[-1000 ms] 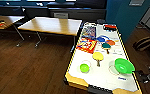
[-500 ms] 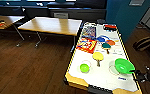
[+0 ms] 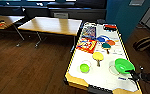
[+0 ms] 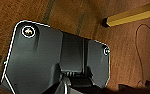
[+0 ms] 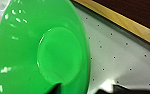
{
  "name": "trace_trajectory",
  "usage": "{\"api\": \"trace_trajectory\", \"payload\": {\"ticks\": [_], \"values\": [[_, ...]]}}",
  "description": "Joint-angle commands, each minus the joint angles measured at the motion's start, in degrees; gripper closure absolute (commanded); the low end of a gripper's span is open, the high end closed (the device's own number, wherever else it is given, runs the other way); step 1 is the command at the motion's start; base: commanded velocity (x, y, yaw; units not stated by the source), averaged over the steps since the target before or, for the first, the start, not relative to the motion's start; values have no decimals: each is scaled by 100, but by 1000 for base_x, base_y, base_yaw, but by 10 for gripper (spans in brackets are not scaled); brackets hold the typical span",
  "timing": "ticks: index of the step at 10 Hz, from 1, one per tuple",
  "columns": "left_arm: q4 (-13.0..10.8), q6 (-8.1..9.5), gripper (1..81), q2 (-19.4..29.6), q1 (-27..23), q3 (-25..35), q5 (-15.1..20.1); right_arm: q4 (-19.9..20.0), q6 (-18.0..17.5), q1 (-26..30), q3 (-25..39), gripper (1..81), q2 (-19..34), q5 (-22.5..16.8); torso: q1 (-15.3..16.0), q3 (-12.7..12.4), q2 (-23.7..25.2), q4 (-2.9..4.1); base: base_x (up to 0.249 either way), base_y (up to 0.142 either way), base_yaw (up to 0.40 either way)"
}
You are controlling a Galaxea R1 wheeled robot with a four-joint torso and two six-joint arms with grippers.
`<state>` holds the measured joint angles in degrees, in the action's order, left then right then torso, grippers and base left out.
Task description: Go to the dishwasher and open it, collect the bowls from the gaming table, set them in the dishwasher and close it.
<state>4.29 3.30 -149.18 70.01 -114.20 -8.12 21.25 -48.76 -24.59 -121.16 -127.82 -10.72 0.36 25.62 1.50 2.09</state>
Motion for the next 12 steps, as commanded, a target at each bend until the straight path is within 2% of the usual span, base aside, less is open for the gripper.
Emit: {"api": "trace_trajectory", "payload": {"ticks": [1, 5, 8, 12], "values": [[19, 21, 10, 142, -167, 100, 346, 46, -2, 670, -56, 811, 254, -176, 0, 0, 0, 0, 0, 0, 0], [19, 21, 10, 160, -167, 117, 346, 46, 16, 713, 59, 811, 342, -194, 0, 0, 0, 0, 0, 0, 0], [2, 21, 10, 116, -167, 126, 337, -76, -2, 1038, 830, 811, 973, -273, 0, 0, 0, 0, 0, 0, 0], [-25, 12, 10, 142, -246, 398, 267, -218, -2, 1038, 1509, 811, 1687, -308, 0, 0, 0, 0, 0, 0, 0]]}}
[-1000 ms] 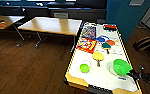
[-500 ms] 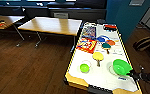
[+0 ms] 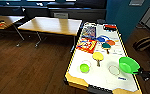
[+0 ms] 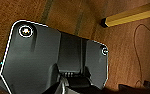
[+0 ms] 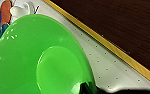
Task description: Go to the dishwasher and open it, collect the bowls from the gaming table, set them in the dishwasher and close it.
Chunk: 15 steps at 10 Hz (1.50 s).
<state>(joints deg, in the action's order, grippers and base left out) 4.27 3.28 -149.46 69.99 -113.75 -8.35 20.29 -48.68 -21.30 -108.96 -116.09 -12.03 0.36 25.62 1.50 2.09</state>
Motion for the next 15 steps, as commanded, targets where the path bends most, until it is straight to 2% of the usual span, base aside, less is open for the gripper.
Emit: {"api": "trace_trajectory", "payload": {"ticks": [1, 4, 7, 8, 9, 11, 13, 15], "values": [[-22, 15, 10, 266, -384, 624, 290, -191, -10, 709, 437, 811, 662, -246, 0, 0, 0, 0, 0, 0, 0], [4, 23, 10, 653, -841, 1469, 343, -420, -10, 903, 1035, 811, 1199, -590, 0, 0, 0, 0, 0, 0, 0], [13, 24, 10, 811, -1323, 2013, 447, -587, 24, 1008, 1509, 811, 1769, -931, 0, 0, 0, 0, 0, 0, 0], [22, 50, 10, 882, -1543, 2216, 527, -640, 42, 1035, 1624, 811, 1903, -1082, 0, 0, 0, 0, 0, 0, 0], [39, 154, 10, 1004, -1755, 2460, 553, -675, 112, 999, 1781, 811, 2051, -1196, 0, 0, 0, 0, 0, 0, 0], [127, 296, 10, 1181, -2238, 2797, 888, -710, 262, 833, 2073, 811, 2219, -1196, 0, 0, 0, 0, 0, 0, 0], [250, 384, 10, 1400, -2668, 3069, 1028, -737, 289, 700, 2301, 811, 2350, -1196, 0, 0, 0, 0, 0, 0, 0], [338, 384, 10, 1506, -2837, 3166, 1037, -719, 289, 928, 2616, 811, 2718, -1222, 0, 0, 0, 0, 0, 0, 0]]}}
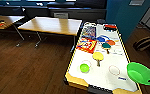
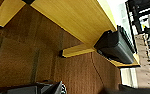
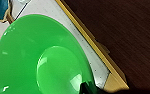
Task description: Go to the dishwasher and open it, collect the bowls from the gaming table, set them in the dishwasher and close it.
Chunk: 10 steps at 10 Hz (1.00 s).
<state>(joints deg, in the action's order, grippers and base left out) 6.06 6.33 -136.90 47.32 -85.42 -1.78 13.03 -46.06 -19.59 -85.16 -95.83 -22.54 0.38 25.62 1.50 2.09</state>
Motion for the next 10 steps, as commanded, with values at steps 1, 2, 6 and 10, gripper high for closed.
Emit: {"api": "trace_trajectory", "payload": {"ticks": [1, 2, 6, 10], "values": [[159, 79, 10, 224, -579, 315, 380, -3, 27, 977, 299, 811, 834, -398, -2, 0, 0, 0, 0, 0, 0], [176, 88, 10, 198, -631, 315, 380, -2, 27, 1145, 378, 811, 992, -619, 0, 0, -2, 0, 0, 0, 0], [738, 106, 10, -83, -1493, 333, 906, -46, 289, 267, 826, 811, 985, -482, 0, 0, -2, 2, 0, 0, 0], [1284, 106, 10, -295, -2433, 333, 1303, -187, 369, -578, 1047, 811, 439, 66, 2, 0, -2, 2, 0, 0, 0]]}}
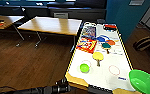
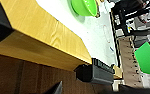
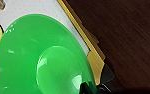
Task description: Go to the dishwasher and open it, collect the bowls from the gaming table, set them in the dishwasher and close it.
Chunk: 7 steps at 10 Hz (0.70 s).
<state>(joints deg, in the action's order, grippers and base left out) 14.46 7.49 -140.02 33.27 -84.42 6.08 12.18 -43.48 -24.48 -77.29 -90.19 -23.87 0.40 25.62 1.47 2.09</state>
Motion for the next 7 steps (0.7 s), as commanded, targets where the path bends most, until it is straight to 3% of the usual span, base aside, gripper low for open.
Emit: {"api": "trace_trajectory", "payload": {"ticks": [1, 4, 7], "values": [[628, -10, 10, 17, -1299, 224, 578, -146, 112, -167, 312, 811, -275, 207, 0, 0, 0, 2, 0, 0, 0], [909, -10, 10, -123, -1810, -21, 807, -374, 103, -536, 365, 811, -722, 365, 0, 0, -2, 2, 0, 0, 0], [936, -1, 10, -475, -1959, -505, 1018, -497, 103, -959, 110, 811, -1215, 541, 2, 2, -2, 2, 0, 0, 0]]}}
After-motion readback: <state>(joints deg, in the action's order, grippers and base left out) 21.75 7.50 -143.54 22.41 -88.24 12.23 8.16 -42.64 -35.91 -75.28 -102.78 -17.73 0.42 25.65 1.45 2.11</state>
